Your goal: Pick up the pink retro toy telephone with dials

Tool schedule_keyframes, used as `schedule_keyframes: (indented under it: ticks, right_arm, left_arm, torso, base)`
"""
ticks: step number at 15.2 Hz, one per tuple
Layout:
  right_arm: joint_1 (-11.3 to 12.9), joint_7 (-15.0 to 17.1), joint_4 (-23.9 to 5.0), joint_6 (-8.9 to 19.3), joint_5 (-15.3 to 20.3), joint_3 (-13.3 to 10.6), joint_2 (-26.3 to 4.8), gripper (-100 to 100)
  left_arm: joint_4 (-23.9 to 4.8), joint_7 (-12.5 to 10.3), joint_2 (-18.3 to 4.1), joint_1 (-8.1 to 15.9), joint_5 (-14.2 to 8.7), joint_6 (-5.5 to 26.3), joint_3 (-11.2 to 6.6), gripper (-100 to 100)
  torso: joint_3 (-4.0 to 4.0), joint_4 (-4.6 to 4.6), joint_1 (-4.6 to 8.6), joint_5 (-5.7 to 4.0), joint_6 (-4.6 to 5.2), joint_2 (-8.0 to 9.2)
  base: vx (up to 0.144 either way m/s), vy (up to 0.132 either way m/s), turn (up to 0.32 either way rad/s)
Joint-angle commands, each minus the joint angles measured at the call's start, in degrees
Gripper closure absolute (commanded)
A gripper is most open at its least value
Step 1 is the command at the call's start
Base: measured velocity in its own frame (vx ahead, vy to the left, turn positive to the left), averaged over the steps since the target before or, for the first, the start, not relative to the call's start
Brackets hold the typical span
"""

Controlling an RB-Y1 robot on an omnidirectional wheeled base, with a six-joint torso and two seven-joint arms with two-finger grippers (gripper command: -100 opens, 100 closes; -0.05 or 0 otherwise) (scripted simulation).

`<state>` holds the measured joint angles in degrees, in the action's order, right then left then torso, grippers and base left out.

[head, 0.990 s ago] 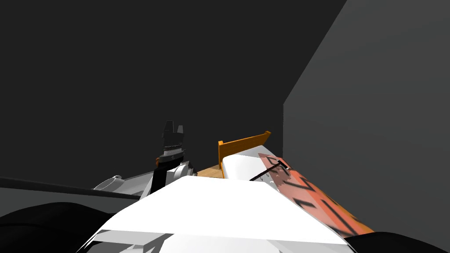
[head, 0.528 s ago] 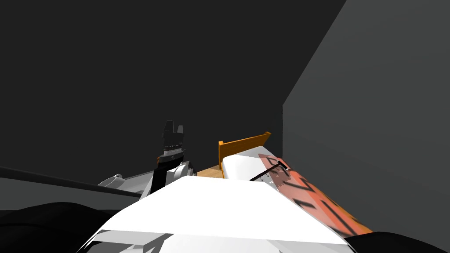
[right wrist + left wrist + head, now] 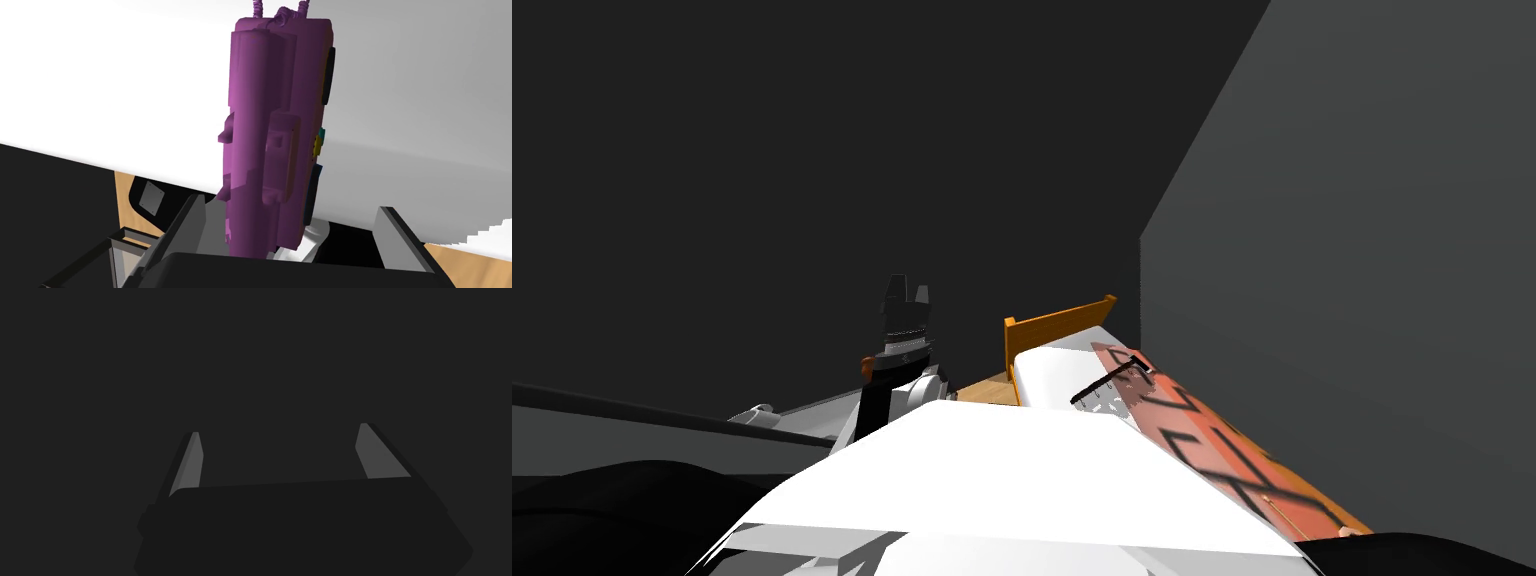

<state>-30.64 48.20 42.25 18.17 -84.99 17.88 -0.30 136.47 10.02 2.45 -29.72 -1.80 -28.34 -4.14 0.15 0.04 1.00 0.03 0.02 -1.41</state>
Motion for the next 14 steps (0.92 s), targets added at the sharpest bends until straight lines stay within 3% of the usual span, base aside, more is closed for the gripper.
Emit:
schedule_keyframes:
  ticks: [1,2,6,7,9,11,12,14]
  right_arm:
    - [0.0,0.0,0.0,0.0,0.0,0.0,0.0,-100]
    - [0.3,-0.6,-0.3,-0.2,-0.1,0.1,0.1,100]
    - [0.8,-0.6,0.2,0.3,-0.2,-0.1,0.5,100]
    - [0.6,0.9,0.2,-0.6,1.5,-0.4,0.3,100]
    - [-1.9,1.5,1.6,0.9,0.3,-0.6,-1.0,100]
    - [-1.9,1.5,1.6,0.9,0.3,-0.6,-1.0,100]
    - [-3.6,1.9,2.6,1.9,-0.5,-0.7,-1.9,100]
    - [-4.5,2.0,3.1,2.4,-0.9,-0.7,-2.3,100]
  left_arm:
    - [0.0,0.0,0.0,0.0,0.0,0.0,0.0,0]
    - [0.0,0.0,0.0,0.0,0.0,0.0,0.0,0]
    - [0.0,0.0,0.0,0.0,0.0,0.0,0.01,0]
    - [0.0,0.0,0.0,0.0,0.0,0.0,0.0,0]
    - [0.0,0.0,0.0,0.0,0.0,0.0,0.0,0]
    - [0.0,0.0,0.0,0.0,0.0,0.0,0.0,0]
    - [0.0,0.0,0.0,0.0,0.0,0.0,0.0,0]
    - [0.0,0.0,0.0,0.0,0.0,0.0,0.01,0]
  torso:
    - [0.0,0.0,0.0,0.0,0.0,0.0]
    - [-0.01,0.0,0.03,0.01,-0.01,-0.01]
    - [-0.19,-0.33,0.43,-0.15,0.18,-0.07]
    - [-0.18,-0.32,0.48,-0.16,0.18,-0.05]
    - [-0.16,-0.39,0.63,-0.1,0.23,0.06]
    - [-0.14,-0.4,0.63,-0.05,0.25,0.1]
    - [-0.14,-0.38,0.63,-0.05,0.24,0.08]
    - [-0.23,-0.38,0.59,0.0,0.21,-0.11]
  base:
    - [-0.06,-0.021,-0.028]
    - [-0.019,-0.005,0.006]
    - [0.005,0.007,0.013]
    - [-0.012,-0.038,-0.048]
    - [-0.009,0.0,0.065]
    - [-0.003,-0.001,0.027]
    - [0.039,0.019,0.077]
    - [0.058,0.025,0.096]
